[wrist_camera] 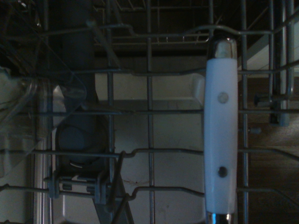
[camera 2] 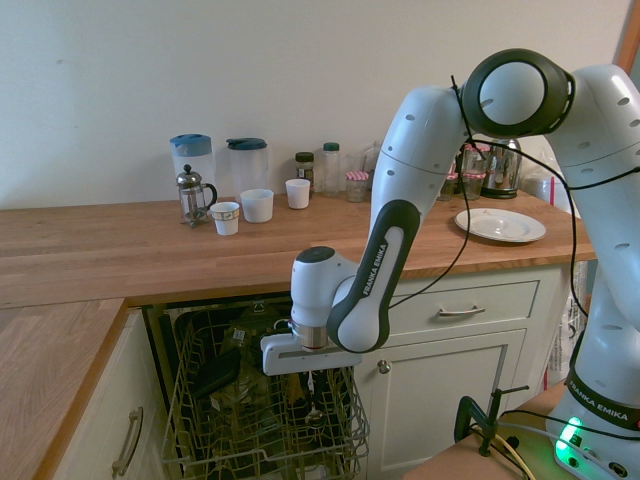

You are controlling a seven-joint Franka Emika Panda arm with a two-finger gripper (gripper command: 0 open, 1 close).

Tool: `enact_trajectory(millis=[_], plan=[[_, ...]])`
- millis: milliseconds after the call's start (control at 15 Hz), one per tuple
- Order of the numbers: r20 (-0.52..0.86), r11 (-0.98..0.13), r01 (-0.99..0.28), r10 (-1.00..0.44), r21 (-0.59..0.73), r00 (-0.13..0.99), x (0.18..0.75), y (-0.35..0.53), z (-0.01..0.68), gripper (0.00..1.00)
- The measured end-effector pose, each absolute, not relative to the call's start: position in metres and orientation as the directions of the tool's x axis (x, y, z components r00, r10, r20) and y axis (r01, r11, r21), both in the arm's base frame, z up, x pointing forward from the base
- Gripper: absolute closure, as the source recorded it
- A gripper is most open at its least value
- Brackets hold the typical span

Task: Put the spoon in the dishwasher

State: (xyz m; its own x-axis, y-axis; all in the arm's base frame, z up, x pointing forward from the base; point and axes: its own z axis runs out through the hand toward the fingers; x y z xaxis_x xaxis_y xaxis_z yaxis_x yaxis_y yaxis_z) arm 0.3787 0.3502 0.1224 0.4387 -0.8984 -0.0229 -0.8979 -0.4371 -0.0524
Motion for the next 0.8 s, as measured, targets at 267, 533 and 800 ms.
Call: enact_trajectory(millis=[267, 533, 800], plan=[[-0.012, -0.444, -0.895, -0.895, -0.049, 0.445, 0.381, 0.355, 0.124, 0.0], [0.026, -0.445, -0.894, -0.895, -0.051, 0.445, 0.371, 0.364, 0.151, 0.0], [0.059, -0.427, -0.902, -0.904, -0.062, 0.424, 0.366, 0.355, 0.214, 0.0]])
